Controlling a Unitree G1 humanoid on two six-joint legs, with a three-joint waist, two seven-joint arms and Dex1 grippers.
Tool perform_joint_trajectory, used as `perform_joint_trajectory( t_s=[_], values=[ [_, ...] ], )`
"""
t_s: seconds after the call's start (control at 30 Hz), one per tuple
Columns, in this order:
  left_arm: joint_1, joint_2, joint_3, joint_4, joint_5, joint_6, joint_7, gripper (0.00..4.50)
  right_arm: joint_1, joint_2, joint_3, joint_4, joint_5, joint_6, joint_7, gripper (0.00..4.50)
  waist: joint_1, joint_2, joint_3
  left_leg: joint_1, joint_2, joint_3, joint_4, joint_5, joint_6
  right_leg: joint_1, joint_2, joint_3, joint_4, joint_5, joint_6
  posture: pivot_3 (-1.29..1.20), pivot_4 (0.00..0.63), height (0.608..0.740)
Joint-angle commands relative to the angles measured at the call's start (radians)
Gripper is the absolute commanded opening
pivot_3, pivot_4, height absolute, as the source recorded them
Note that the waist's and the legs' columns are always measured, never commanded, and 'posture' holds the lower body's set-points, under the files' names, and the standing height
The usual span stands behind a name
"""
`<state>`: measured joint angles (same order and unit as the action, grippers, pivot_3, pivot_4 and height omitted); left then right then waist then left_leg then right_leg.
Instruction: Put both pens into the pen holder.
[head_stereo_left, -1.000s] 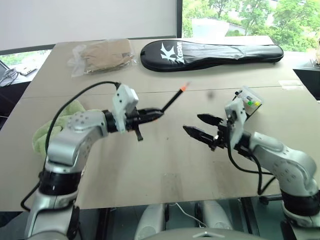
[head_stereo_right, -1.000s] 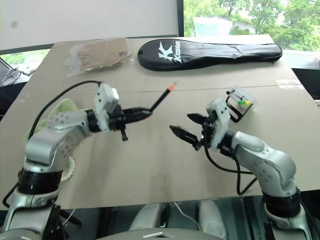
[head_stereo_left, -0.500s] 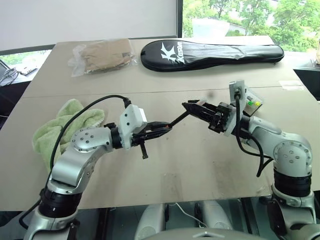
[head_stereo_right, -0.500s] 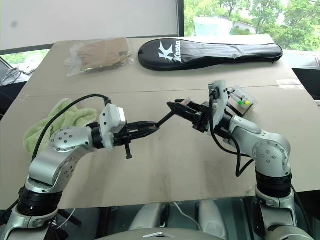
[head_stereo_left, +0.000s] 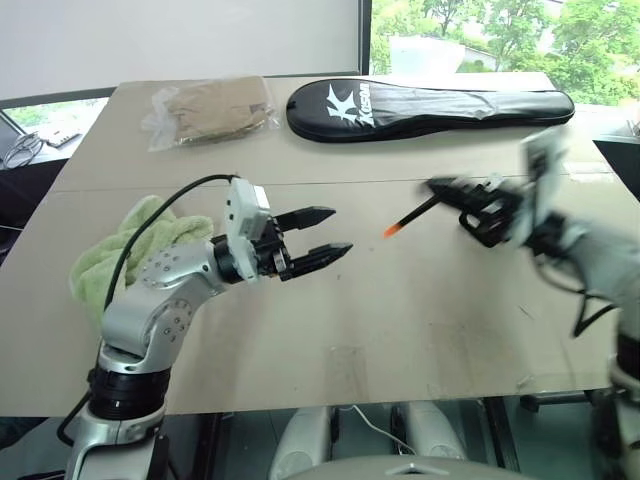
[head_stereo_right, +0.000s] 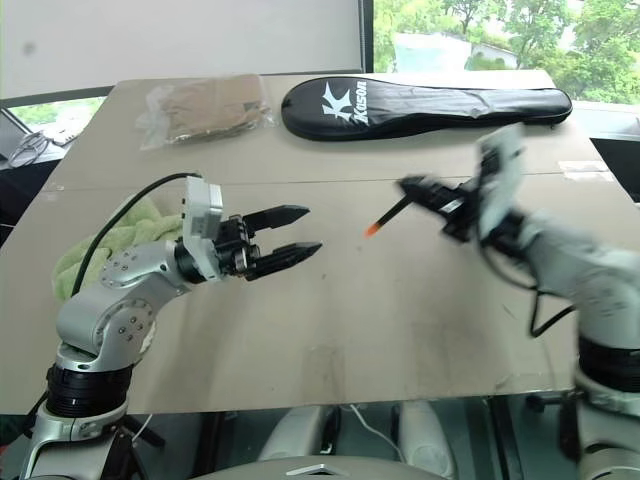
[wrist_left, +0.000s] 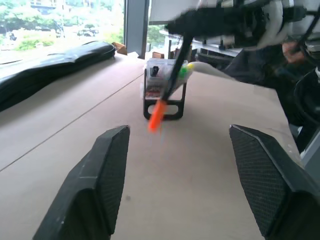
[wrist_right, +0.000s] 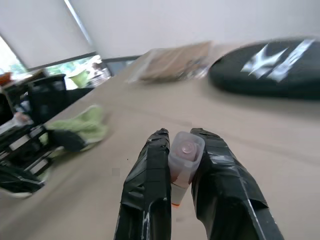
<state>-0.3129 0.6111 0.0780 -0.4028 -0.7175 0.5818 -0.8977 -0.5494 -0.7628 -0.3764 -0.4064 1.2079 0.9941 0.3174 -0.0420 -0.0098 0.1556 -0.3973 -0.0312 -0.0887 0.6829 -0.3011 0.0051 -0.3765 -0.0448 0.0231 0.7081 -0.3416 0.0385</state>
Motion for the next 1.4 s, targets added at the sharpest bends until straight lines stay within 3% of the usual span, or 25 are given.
perform_joint_trajectory(
  t_s=[0.03, 0.2, 0.37, 0.77, 1.07, 1.13, 1.2, 1.23, 1.4],
  values=[
    [-0.004, -0.003, -0.023, -0.036, 0.005, -0.002, 0.010, 3.25, -0.028, -0.114, -0.067, 0.009, -0.027, -0.026, 0.075, 0.10, -0.001, 0.001, 0.000, 0.000, 0.000, 0.000, 0.000, 0.000, 0.000, 0.000, 0.000, 0.001, 0.000, 0.000, 0.000, 0.00, 0.150, 0.740],
    [-0.021, -0.021, -0.062, -0.031, 0.032, -0.012, 0.026, 3.25, -0.033, -0.232, -0.081, 0.046, -0.120, -0.053, 0.126, 0.10, 0.001, 0.000, 0.000, 0.000, 0.001, 0.003, 0.000, 0.000, 0.001, 0.000, 0.001, 0.003, 0.001, 0.000, 0.000, 0.00, 0.150, 0.740],
    [-0.018, -0.018, -0.093, -0.027, 0.083, -0.053, 0.018, 3.25, 0.015, -0.272, -0.034, 0.046, -0.257, -0.105, 0.161, 0.10, 0.006, 0.000, 0.000, 0.000, 0.001, 0.003, 0.001, -0.001, 0.001, 0.000, 0.000, 0.003, 0.000, 0.000, 0.000, 0.00, 0.150, 0.740],
    [-0.014, -0.021, -0.091, -0.043, 0.100, -0.055, 0.026, 3.25, 0.038, -0.244, 0.105, 0.032, -0.481, -0.198, 0.210, 0.10, 0.006, 0.000, 0.000, 0.000, 0.001, 0.003, 0.001, -0.001, 0.001, 0.000, 0.000, 0.003, 0.000, 0.000, 0.000, 0.00, 0.150, 0.740],
    [-0.020, -0.020, -0.095, -0.041, 0.116, -0.060, 0.039, 3.25, 0.100, -0.279, 0.334, -0.008, -0.865, -0.494, 0.269, 0.10, 0.007, 0.000, 0.000, 0.000, 0.001, 0.003, 0.001, -0.001, 0.001, 0.000, 0.000, 0.003, 0.000, 0.000, 0.000, 0.00, 0.150, 0.740],
    [-0.017, -0.021, -0.095, -0.040, 0.120, -0.063, 0.040, 3.25, 0.105, -0.260, 0.347, 0.007, -0.872, -0.495, 0.291, 0.10, 0.007, 0.000, 0.000, 0.000, 0.001, 0.003, 0.001, -0.001, 0.001, 0.000, -0.001, 0.003, 0.000, 0.000, 0.000, 0.00, 0.150, 0.740],
    [-0.015, -0.022, -0.095, -0.037, 0.123, -0.065, 0.039, 3.25, 0.092, -0.243, 0.355, 0.025, -0.882, -0.479, 0.302, 1.12, 0.006, 0.000, 0.000, 0.000, 0.001, 0.003, 0.001, -0.001, 0.001, 0.000, -0.001, 0.003, 0.000, 0.000, 0.000, 0.00, 0.150, 0.740],
    [-0.014, -0.022, -0.096, -0.037, 0.125, -0.067, 0.038, 3.25, 0.085, -0.235, 0.357, 0.032, -0.886, -0.473, 0.309, 1.21, 0.005, 0.000, 0.000, 0.000, 0.001, 0.003, 0.001, 0.000, 0.001, 0.000, -0.001, 0.003, 0.000, 0.000, 0.000, 0.00, 0.150, 0.740],
    [0.017, -0.017, -0.077, -0.055, 0.115, -0.059, 0.045, 3.25, 0.107, -0.188, 0.275, -0.014, -0.823, -0.438, 0.334, 3.60, 0.005, 0.000, 0.000, 0.000, 0.001, 0.002, 0.001, 0.000, 0.001, 0.000, 0.000, 0.003, 0.000, 0.000, 0.000, 0.00, 0.150, 0.740]
  ],
)
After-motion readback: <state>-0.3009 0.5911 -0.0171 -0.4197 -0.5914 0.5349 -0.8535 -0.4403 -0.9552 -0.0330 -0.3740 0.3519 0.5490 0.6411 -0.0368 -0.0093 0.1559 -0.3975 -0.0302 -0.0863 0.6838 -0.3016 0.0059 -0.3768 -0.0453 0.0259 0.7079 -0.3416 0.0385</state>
